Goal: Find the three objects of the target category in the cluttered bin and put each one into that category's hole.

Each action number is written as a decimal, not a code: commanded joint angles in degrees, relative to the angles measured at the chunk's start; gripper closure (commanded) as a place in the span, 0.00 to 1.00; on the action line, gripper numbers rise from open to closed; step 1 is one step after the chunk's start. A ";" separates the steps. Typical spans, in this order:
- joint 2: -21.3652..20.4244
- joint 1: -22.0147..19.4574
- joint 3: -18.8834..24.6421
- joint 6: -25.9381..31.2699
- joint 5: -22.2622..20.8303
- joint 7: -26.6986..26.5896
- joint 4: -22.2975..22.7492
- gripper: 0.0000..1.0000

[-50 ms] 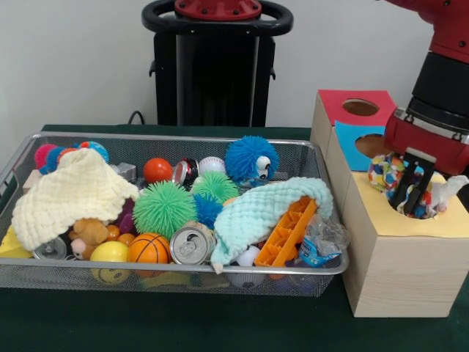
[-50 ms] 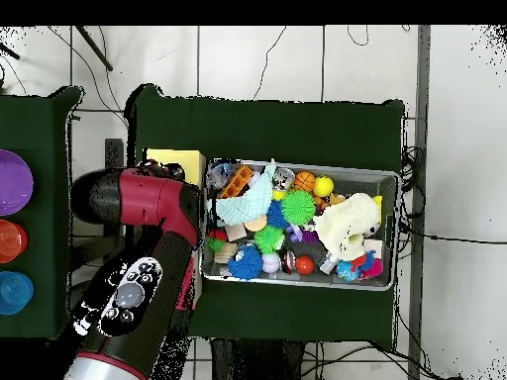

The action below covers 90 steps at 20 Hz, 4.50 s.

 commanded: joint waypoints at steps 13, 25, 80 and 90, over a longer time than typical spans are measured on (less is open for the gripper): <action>4.54 0.31 2.44 -0.50 4.75 17.85 2.14 1.00; 11.39 -5.27 10.43 -15.36 6.53 12.78 1.46 1.00; 14.79 -4.30 7.93 -5.78 8.48 15.72 -1.86 0.00; 12.55 -4.46 7.91 -3.83 7.76 14.49 -0.03 0.00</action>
